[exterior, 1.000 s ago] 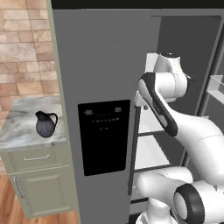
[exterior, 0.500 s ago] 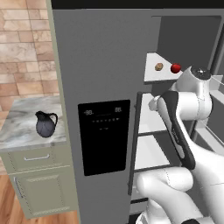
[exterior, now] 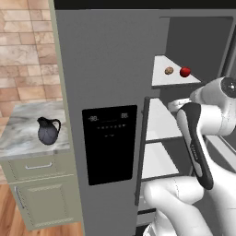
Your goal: Move the apple and apricot from the top shelf to the second highest shelf to make space. Then, place the pitcher from the counter on the cleared top shelf.
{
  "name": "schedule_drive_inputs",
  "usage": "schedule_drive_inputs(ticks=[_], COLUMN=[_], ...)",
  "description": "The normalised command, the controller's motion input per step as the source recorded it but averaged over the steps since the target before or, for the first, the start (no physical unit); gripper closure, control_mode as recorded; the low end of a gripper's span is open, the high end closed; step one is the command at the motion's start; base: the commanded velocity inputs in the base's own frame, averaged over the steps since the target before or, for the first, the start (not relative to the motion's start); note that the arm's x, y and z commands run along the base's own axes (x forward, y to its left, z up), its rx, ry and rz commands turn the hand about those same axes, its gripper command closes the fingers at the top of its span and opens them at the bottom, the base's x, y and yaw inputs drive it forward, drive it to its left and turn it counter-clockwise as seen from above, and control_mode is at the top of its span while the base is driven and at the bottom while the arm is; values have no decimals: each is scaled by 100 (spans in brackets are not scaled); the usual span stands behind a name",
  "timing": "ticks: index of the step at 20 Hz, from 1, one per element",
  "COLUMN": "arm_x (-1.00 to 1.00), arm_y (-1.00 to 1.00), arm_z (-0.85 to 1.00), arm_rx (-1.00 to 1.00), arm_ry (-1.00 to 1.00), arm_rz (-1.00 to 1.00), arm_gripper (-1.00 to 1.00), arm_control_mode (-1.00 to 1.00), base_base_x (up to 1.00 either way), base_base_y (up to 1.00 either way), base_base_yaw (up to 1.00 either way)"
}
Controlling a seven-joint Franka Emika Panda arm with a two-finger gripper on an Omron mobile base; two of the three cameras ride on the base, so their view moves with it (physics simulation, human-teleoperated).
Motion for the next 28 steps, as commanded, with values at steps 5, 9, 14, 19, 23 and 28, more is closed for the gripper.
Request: schedule_drive_inputs(ticks=[5, 9, 14, 19, 23, 28], arm_x=[0, 0, 4, 21, 21, 20], arm_y=[-28, -31, -26, -22, -45, -35], arm_z=[20, 11, 22, 44, 26, 3], arm_rx=[0, 0, 0, 0, 2, 3], arm_ry=[-8, -9, -3, 0, -3, 0], arm_rz=[-10, -12, -16, -9, 0, 0], arm_gripper=[-100, -100, -100, -100, -100, -100], arm_control_mode=[-100, -100, -100, -100, -100, -100], base_base_x=[0, 0, 0, 0, 0, 0], base_base_y=[0, 0, 0, 0, 0, 0], base_base_yaw=[0, 0, 0, 0, 0, 0])
